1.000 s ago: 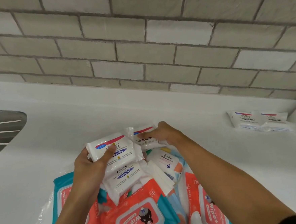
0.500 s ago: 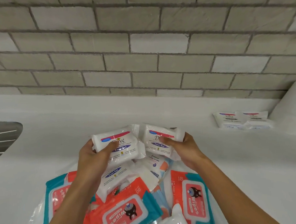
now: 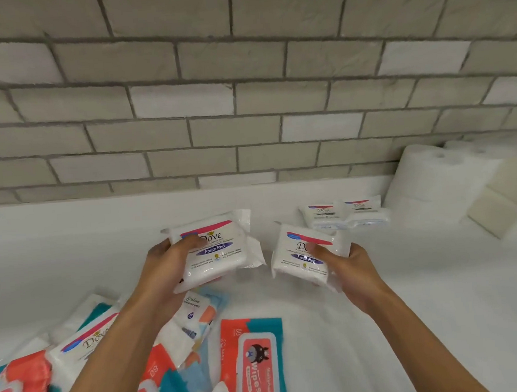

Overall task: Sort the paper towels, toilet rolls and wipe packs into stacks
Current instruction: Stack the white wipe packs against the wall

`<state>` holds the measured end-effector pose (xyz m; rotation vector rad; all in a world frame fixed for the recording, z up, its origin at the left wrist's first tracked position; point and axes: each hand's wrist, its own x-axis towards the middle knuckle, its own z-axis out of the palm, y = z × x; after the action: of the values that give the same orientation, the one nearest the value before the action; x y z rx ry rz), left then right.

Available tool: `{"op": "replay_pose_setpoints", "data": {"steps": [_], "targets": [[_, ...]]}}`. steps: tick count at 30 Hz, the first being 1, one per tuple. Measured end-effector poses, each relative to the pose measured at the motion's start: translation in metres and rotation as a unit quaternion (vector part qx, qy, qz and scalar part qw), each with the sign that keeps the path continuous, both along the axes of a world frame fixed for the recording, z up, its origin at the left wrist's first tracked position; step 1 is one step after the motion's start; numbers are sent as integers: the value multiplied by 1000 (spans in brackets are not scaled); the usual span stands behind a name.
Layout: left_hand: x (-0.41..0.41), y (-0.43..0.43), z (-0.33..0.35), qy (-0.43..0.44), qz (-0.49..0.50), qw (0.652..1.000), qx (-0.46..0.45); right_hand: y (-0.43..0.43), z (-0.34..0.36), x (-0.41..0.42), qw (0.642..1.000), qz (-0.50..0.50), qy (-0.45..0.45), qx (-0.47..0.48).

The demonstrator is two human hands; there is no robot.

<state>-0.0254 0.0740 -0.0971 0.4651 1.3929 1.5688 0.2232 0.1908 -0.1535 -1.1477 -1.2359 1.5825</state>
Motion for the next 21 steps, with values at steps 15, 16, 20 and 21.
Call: {"op": "replay_pose_setpoints", "data": {"steps": [15,16,20,21], "targets": [[96,139,14,12,-102,994,-40,115,25,102,996,-51,-72,25],[100,149,12,14,-95,994,-47,125,24,107,995,-50,-77,28],[117,191,-1,14,-73,995,-70,169,18,122,992,-57,-112,33],[120,200,-5,12,-68,995,-74,179,17,124,990,-59,-123,31]]}}
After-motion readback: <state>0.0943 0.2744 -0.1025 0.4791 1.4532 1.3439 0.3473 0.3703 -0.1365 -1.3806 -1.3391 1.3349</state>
